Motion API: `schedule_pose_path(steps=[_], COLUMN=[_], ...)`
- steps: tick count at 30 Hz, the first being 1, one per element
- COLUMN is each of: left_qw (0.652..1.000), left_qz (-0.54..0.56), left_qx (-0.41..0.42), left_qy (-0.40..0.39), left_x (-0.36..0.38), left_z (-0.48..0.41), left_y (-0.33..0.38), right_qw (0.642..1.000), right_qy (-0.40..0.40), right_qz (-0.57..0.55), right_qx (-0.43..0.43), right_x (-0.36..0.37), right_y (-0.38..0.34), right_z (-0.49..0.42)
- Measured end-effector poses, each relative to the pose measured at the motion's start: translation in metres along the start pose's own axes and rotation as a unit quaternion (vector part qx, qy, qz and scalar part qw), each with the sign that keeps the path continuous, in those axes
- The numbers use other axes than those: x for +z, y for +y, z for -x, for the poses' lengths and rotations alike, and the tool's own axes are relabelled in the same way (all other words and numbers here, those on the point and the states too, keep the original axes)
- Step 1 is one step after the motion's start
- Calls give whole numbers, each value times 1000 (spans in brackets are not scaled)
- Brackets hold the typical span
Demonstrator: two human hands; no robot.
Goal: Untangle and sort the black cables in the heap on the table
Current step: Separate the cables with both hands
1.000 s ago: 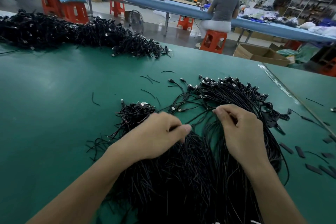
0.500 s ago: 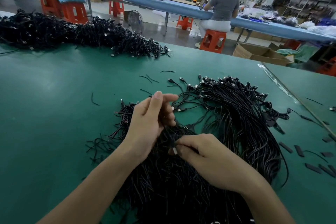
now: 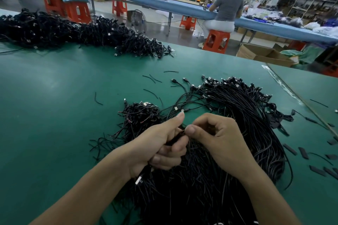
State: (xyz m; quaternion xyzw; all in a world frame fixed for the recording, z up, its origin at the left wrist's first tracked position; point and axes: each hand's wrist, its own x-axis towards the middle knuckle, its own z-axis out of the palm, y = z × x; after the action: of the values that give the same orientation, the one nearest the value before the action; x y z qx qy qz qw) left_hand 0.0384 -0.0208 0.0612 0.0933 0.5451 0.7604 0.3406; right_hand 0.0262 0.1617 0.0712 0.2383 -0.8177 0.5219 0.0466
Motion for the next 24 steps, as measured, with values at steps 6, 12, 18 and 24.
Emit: schedule_pose_path(steps=[6,12,18,24], left_qw=[955,933,885,982], left_qz=[262,148,-305,-129], left_qx=[116,305,250,83], left_qy=[-82,121,247,112], left_x=[-2,-4,-10,4], left_z=[5,-16,-16,-5], left_y=[11,0,-16,-17], right_qw=[996,971,974,996], right_qy=[-57,-178,-90,5], right_qz=[20,151,208,88], right_qx=[61,55,15,-26], right_x=[9,12,-7,-8], right_y=[3,-11,-17,-13], right_z=[4,13,8,1])
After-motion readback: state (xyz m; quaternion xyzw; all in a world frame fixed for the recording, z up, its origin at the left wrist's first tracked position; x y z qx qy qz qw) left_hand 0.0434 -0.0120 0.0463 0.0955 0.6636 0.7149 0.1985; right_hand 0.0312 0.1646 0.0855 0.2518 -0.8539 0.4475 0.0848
